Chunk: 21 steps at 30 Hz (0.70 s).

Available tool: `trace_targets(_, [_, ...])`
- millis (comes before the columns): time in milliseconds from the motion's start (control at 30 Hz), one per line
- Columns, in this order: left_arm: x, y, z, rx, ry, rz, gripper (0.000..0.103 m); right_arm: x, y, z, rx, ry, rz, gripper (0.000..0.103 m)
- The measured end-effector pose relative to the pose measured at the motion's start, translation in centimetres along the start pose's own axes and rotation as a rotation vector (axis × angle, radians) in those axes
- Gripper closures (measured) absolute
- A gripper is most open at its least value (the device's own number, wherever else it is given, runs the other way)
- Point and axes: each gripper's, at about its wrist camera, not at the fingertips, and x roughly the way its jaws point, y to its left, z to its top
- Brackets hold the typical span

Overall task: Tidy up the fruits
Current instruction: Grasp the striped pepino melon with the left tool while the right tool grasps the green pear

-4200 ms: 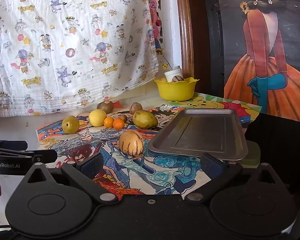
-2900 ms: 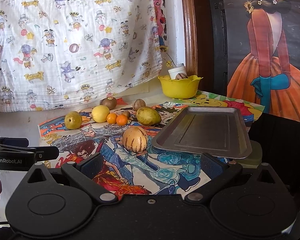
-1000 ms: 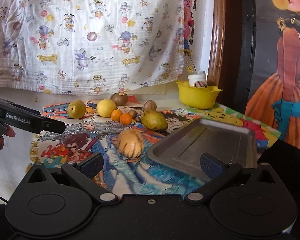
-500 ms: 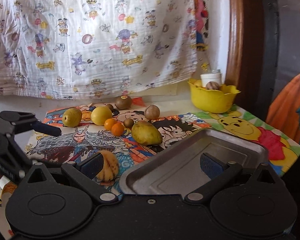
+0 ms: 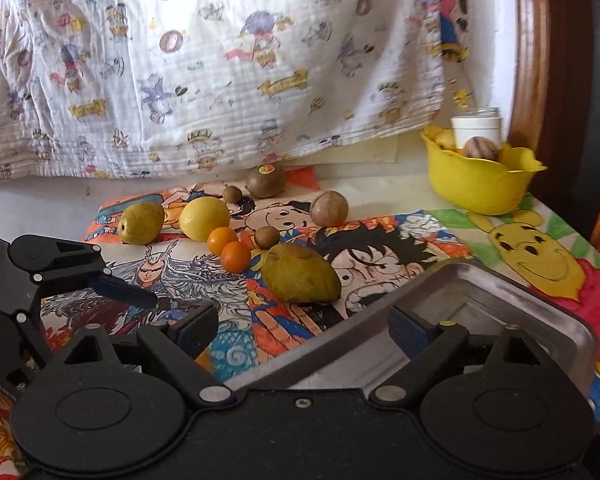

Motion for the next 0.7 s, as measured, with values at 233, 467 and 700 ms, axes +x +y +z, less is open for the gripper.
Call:
trace_targets(233, [1.4,0.4,0.1,0.013,0.024,-0.062,0.033,4.2,-0.1,1.6,-0.029,0.038,0.021,0.016])
trace_targets(467, [2.1,0.3,0.0,0.029,0.028,-0.097,0.04,7.7,-0.4,2.7,-0.058,0.088,0.06,0.017])
trace_targets(700, [2.6,0.5,0.2,0.018,0.022,-0.121,0.045,9.9,-0.4,2.8,-0.095,0.136,0.088,0.02])
